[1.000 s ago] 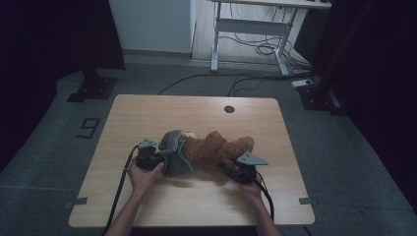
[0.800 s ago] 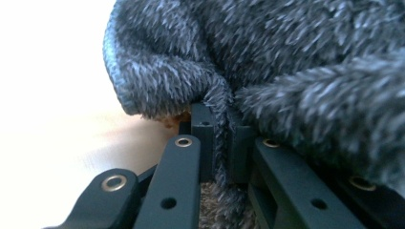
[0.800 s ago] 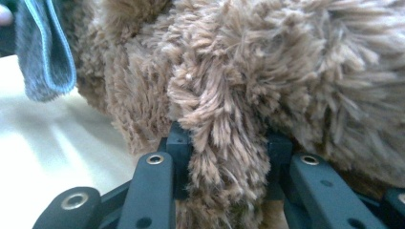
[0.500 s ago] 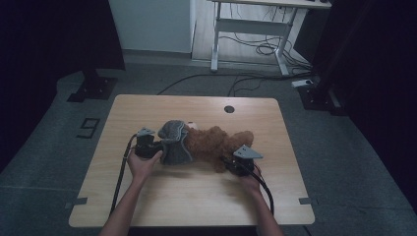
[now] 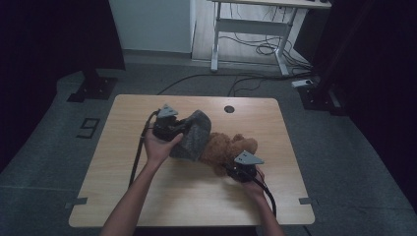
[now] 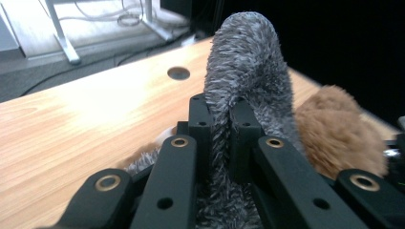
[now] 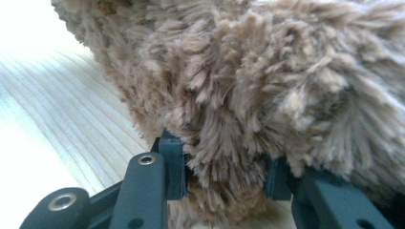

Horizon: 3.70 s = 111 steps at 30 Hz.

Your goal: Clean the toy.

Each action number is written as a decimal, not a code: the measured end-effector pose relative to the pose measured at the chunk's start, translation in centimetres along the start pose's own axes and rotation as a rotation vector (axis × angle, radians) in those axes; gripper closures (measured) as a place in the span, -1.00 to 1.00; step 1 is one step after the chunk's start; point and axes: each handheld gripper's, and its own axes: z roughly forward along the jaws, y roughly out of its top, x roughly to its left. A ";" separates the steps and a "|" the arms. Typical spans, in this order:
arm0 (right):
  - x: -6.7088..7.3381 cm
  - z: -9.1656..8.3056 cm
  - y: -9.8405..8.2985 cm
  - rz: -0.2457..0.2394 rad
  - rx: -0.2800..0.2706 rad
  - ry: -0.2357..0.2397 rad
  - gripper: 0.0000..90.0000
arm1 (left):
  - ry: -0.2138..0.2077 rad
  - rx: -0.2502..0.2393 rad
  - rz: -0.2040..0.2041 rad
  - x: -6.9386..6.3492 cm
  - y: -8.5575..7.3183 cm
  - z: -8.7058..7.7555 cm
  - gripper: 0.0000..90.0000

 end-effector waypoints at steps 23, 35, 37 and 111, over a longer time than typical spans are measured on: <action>-1.6 -5.1 0.2 0.228 -0.080 0.092 -0.43 | -0.071 0.008 -0.098 0.6 -9.2 -0.6 0.85; -0.7 -4.1 0.9 0.198 0.025 0.177 -0.23 | -0.076 -0.003 -0.078 -0.8 -10.9 -1.3 0.85; -0.4 -3.4 0.5 0.195 0.040 0.192 -0.02 | -0.071 -0.001 -0.072 -0.9 -10.7 -1.4 0.85; 0.3 -1.2 -0.9 0.192 0.107 0.096 0.31 | 0.179 0.086 -0.129 4.4 -14.2 -3.4 0.86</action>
